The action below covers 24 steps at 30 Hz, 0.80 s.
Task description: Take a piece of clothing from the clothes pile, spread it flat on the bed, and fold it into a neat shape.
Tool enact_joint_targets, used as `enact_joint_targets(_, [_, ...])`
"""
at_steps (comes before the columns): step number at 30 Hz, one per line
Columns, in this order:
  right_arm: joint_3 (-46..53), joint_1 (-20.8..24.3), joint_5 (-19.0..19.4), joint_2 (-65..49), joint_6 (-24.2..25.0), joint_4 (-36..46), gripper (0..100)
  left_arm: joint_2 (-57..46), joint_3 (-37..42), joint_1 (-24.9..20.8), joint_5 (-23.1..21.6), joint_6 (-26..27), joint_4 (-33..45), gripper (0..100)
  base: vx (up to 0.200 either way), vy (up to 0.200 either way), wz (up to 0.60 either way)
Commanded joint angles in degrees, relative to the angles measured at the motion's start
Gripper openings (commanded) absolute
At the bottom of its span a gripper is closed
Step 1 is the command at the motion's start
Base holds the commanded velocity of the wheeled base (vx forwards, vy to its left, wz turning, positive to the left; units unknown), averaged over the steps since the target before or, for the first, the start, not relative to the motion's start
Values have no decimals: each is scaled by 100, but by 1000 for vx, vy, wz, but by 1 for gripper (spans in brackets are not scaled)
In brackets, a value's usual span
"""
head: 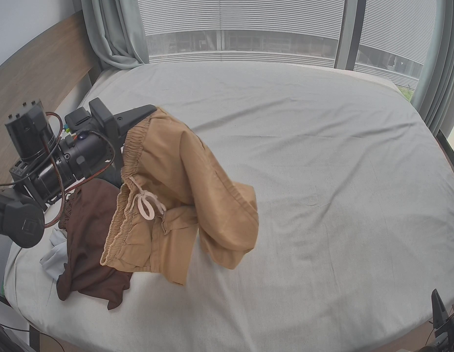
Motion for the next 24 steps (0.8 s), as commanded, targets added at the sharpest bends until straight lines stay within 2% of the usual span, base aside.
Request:
enact_joint_targets(1, [101,-8,1,-93,4,-2,100,178,-244,-296,331,-191,20,0,0,0,0])
enact_joint_targets(2, [101,-8,1,-93,-4,-2,100,195,-253,-314,366,-191,20,0,0,0,0])
enact_joint_targets(5, [101,-8,1,-93,4,-2,100,433,-349,-683,841,-244,178,0,0,0,0])
enact_joint_targets(7, [101,-8,1,-93,4,-2,100,547,-376,-797,911,-244,196,0,0,0,0])
enact_joint_targets(18, [101,-8,1,-93,4,-2,100,1039,-754,-1377,955,-235,249,0,0,0,0])
enact_joint_targets(24, [101,-8,1,-93,4,-11,100,1057,-1141,-1711,964,-253,925,0,0,0,0])
